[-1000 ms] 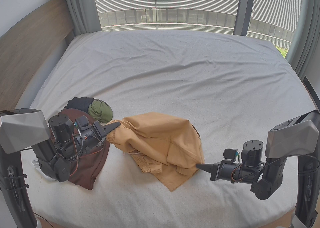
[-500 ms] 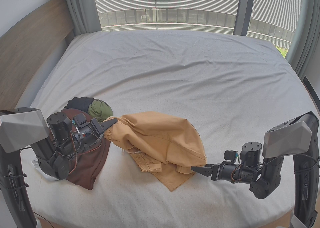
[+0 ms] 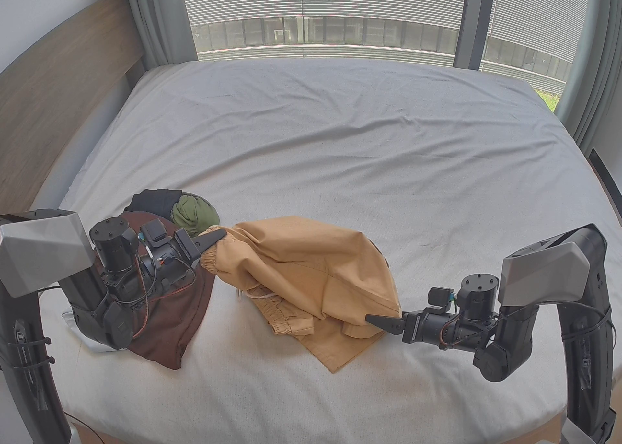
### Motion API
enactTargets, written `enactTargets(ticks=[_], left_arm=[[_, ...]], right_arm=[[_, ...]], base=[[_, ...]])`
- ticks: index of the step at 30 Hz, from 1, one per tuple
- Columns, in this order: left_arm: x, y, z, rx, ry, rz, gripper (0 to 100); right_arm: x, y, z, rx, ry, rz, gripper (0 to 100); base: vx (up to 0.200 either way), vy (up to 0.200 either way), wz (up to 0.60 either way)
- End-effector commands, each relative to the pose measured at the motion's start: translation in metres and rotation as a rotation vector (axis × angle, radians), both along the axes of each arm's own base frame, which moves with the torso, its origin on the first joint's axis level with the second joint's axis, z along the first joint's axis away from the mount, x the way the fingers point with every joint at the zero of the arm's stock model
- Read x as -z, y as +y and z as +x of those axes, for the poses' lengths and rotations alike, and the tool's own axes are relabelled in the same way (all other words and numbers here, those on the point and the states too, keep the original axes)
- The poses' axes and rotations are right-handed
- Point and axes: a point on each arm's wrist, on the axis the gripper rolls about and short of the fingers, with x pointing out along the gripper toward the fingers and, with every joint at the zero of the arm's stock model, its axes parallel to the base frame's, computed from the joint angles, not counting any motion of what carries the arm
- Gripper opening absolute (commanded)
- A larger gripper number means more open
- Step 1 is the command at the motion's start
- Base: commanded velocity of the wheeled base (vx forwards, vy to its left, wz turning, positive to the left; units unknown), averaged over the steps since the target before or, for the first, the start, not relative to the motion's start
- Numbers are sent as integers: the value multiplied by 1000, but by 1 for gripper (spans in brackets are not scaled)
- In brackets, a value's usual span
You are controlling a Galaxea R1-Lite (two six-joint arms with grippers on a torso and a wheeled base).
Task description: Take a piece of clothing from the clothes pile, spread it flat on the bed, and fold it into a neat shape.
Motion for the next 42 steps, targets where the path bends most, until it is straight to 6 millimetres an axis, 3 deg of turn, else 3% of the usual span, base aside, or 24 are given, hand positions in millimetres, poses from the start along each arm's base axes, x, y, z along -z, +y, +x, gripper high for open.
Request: enactTargets(ticks=[1,8,20,28,37,42], left_arm=[[0,0,0,0,0,0,0],[1,0,1,0,0,0,0],[3,0,3,-3,0,-2,0],[3,5,9,-40,-14,-2,0],[4,9,13,-58,-20,-1,0],[3,9,13,-66,-20,-3,0]], right_arm=[[10,4,6,-3,1,3,100],[3,3,9,5,-17,19,100],[-35,3,2,6,-66,67,100],[-47,2,-9,-3,-54,82,100],[-81,0,-23,-36,-41,180,100],[-86,2,-29,-59,-28,197,100]], base=[[0,0,0],[0,0,0],[0,0,0],[0,0,0],[0,0,0],[0,0,0]])
